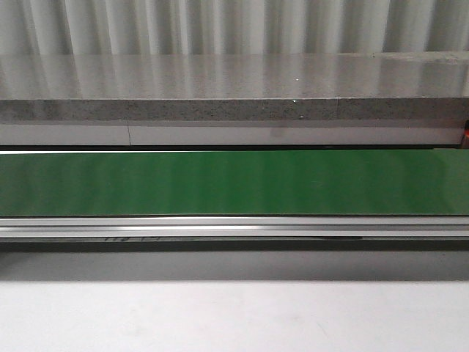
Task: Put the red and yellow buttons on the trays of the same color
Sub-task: 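Raise the right gripper back over the belt, then move the left gripper to a red button beside the belt and grasp it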
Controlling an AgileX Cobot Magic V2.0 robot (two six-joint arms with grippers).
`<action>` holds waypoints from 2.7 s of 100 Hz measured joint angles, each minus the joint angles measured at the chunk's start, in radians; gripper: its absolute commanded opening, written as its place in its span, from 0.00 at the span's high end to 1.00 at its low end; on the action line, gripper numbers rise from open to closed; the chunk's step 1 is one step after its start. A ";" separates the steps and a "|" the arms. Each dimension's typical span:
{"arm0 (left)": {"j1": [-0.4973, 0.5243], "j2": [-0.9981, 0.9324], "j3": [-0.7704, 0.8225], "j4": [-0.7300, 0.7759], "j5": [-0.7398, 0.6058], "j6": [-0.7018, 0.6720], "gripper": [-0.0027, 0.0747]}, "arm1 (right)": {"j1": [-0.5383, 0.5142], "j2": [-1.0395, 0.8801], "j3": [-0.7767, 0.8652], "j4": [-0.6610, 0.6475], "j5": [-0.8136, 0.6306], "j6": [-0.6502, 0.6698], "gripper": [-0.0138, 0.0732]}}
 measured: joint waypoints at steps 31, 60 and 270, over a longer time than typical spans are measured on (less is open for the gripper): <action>0.000 0.000 0.000 0.000 0.000 0.000 0.99 | 0.223 -0.194 0.000 0.000 -0.017 -0.080 0.20; 0.000 0.000 0.000 0.000 0.000 0.000 0.99 | 0.291 -0.307 0.021 0.000 -0.037 -0.098 0.85; 0.116 0.330 -0.116 0.085 -0.146 -0.202 0.10 | 0.291 -0.307 0.021 0.000 0.036 -0.099 0.92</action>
